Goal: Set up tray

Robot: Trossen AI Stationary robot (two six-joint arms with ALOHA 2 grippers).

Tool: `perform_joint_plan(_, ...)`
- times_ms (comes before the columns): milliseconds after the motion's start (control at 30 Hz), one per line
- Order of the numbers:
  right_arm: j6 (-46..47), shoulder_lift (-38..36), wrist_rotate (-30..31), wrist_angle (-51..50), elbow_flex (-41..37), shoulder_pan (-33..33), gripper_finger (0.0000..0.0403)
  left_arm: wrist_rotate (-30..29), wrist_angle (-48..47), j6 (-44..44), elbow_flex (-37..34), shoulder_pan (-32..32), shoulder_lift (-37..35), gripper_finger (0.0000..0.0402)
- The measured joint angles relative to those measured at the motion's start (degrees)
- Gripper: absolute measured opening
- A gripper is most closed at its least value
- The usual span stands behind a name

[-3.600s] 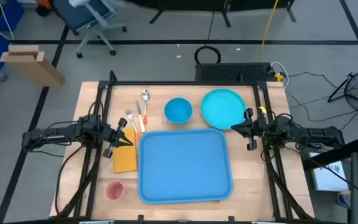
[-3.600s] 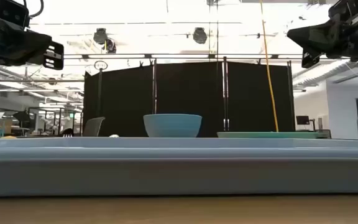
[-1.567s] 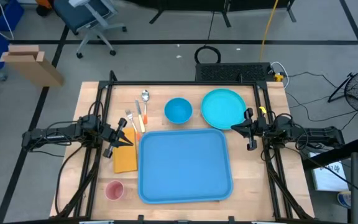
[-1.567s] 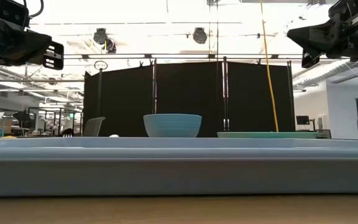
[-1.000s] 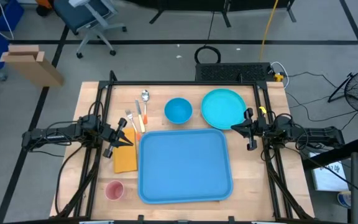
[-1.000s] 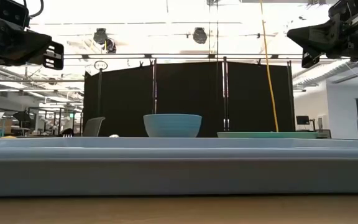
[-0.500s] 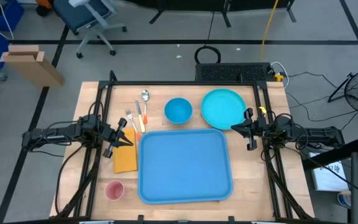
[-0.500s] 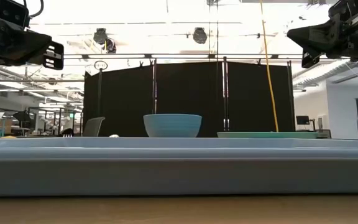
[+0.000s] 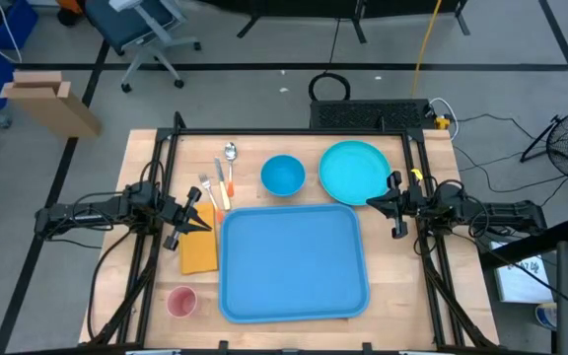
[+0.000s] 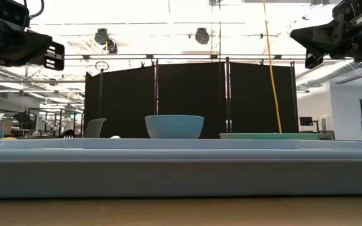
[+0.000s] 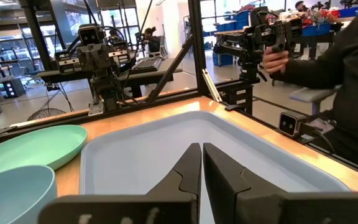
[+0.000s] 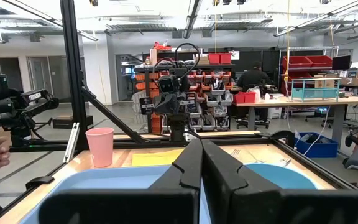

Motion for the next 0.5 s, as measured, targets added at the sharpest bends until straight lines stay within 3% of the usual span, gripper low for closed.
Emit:
perform_joint_plan(267, -0.1, 0.0, 0.0, 0.5, 0.0, 0.0, 0.0, 0.0, 0.0, 0.0, 0.0, 0.0, 0.0, 0.0021)
perform_joint_plan(400, -3.6, 0.0, 0.4, 5.5, 0.0, 0.0, 0.0, 0.0, 0.0, 0.0, 0.0, 0.0, 0.0, 0.0021)
perform_joint_plan(500, -3.6, 0.4, 7.1, 6.3, 2.4, 0.1, 0.0001, 0.0, 0.1, 0.0, 0.0, 0.0, 0.0, 0.0021)
